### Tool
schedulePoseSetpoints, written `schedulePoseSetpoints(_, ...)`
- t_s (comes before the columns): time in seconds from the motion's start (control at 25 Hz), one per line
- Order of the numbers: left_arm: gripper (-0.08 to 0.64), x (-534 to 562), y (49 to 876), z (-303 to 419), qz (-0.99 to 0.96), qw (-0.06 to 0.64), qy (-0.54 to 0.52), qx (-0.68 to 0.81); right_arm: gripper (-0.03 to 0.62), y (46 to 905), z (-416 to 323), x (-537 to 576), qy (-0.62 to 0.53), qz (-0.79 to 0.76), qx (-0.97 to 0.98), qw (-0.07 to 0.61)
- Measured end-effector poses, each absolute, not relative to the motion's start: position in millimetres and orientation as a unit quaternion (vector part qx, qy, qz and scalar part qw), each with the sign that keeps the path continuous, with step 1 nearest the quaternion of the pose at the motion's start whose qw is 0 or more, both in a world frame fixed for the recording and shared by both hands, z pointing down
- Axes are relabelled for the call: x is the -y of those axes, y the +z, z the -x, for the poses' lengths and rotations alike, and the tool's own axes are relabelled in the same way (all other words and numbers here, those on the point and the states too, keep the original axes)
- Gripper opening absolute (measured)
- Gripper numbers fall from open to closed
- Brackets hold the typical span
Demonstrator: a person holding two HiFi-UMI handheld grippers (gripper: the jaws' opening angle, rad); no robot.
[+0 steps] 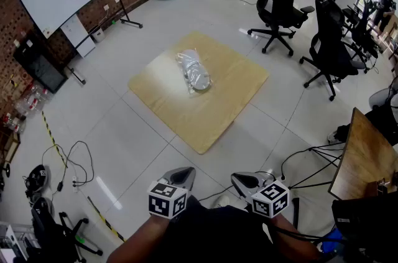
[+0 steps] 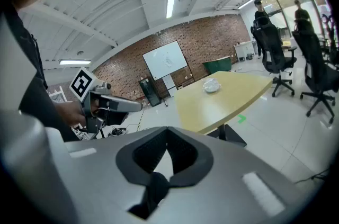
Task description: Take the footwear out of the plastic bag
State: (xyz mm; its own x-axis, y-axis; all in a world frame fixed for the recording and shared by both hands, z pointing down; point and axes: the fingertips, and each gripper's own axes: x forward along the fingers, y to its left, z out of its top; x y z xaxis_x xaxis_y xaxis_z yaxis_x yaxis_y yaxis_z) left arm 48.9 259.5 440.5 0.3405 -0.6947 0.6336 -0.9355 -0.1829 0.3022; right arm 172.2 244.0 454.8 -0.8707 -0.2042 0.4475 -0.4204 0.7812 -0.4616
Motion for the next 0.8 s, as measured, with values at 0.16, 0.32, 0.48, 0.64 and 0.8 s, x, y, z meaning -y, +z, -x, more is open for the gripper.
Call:
schedulePoseSetpoints(0.16, 0.008, -246, 443, -40, -0.748, 0.337, 0.187, 0.540, 0.003, 459, -165, -225, 0.291, -0.176, 0.921, 0.189)
schedulePoseSetpoints(0.32, 0.008, -231, 448, -26, -0.749, 0.340, 0.191, 0.535, 0.003, 463, -155, -207, 0.294, -0.185, 0.919, 0.187)
schedulePoseSetpoints(0.48, 0.008, -203, 450, -2, -0.757, 0.341, 0.193, 0.522, 0.003, 464, -134, -181, 0.296, -0.201, 0.915, 0.190)
schedulePoseSetpoints(0.64, 0.008, -165, 449, 32, -0.769, 0.337, 0.190, 0.508, 0.003, 461, -111, -151, 0.295, -0.227, 0.908, 0.193)
schedulePoseSetpoints(0.8, 0.008, -115, 443, 81, -0.785, 0.317, 0.179, 0.502, 0.003, 458, -78, -111, 0.284, -0.253, 0.903, 0.198)
